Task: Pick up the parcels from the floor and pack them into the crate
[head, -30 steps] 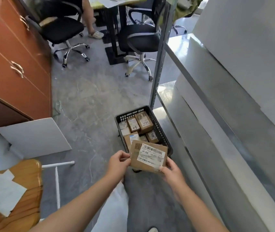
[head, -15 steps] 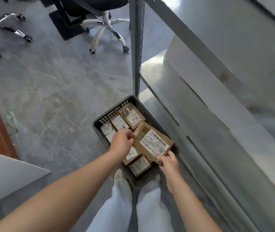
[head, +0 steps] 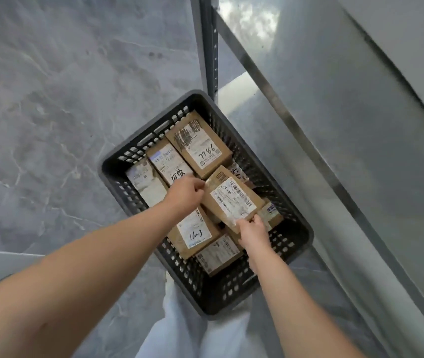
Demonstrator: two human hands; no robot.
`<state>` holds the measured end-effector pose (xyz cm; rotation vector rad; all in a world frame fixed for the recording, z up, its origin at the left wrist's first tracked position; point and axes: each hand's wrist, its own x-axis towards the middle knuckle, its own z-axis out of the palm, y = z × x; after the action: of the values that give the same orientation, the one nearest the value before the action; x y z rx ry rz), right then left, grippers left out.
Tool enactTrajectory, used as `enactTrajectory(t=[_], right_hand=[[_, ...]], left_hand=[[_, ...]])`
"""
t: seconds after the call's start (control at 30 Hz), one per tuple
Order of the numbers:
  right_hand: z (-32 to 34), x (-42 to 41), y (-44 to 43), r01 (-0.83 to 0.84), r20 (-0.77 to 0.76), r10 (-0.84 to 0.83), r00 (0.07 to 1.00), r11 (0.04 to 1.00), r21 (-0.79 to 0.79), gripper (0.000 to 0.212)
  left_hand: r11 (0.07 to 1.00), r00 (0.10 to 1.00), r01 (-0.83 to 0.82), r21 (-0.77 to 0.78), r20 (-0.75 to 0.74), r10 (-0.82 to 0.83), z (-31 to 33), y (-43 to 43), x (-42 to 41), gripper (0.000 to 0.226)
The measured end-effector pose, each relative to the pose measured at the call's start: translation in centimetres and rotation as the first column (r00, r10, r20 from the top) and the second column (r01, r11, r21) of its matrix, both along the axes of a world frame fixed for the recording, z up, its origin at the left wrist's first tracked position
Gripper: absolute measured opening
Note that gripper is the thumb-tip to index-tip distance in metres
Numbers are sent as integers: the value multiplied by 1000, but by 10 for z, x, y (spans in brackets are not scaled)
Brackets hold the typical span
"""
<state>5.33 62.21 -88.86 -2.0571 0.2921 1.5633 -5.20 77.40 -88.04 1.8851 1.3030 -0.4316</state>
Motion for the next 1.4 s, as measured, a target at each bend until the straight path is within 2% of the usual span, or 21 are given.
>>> enactTrajectory(t=[0.17,0.33,0.4,0.43,0.53,0.63,0.73,0.87,0.97,1.03,1.07,1.13,1.27,1.33,1.4], right_hand=[[-50,-7,6,-15,-80,8,997,996,-88,57],[-69,-23,11,-93,-150,75,986,989,-118,67],[-67,-25,16,-124,-161,106,981,987,-106,62],[-64,-25,20,-156,-158,140,978,983,-95,58],[-45,-22,34,-283,-63,277,959,952,-116,58],[-7,-13,55,-366,132,375,917,926,-94,57],[55,1,82,-404,292,382,877,915,15,50],[165,15,111,-435,423,347,837,891,130,51],[269,22,113,-516,524,360,772,836,187,52],[316,21,112,-545,557,363,747,814,200,56],[352,22,111,-531,586,327,742,819,216,59],[422,20,111,-484,657,195,728,825,292,62],[546,15,110,-427,794,-63,605,816,390,58],[598,16,101,-422,819,-184,544,783,456,56],[645,19,81,-430,846,-255,468,771,470,57]], left_hand=[[988,990,141,62,-2,-141,-44,11,-2,21],[976,976,206,67,-85,-200,-70,11,-9,19],[952,942,304,37,-162,-295,-70,7,-5,20],[936,916,352,3,-210,-343,-68,5,-2,28],[901,842,417,-123,-320,-434,-54,0,6,62],[915,867,396,-71,-298,-399,-22,-2,16,56],[942,938,331,54,-123,-323,31,-5,24,49],[907,914,370,202,95,-394,120,4,17,46],[780,844,470,414,47,-534,196,31,5,47],[765,849,414,494,93,-520,235,47,0,53],[781,847,386,490,147,-511,271,54,5,55],[747,824,334,575,206,-528,347,61,20,55],[670,683,110,734,434,-588,508,56,51,54],[634,617,34,772,484,-621,571,55,64,55],[555,586,-1,832,450,-674,626,47,76,53]])
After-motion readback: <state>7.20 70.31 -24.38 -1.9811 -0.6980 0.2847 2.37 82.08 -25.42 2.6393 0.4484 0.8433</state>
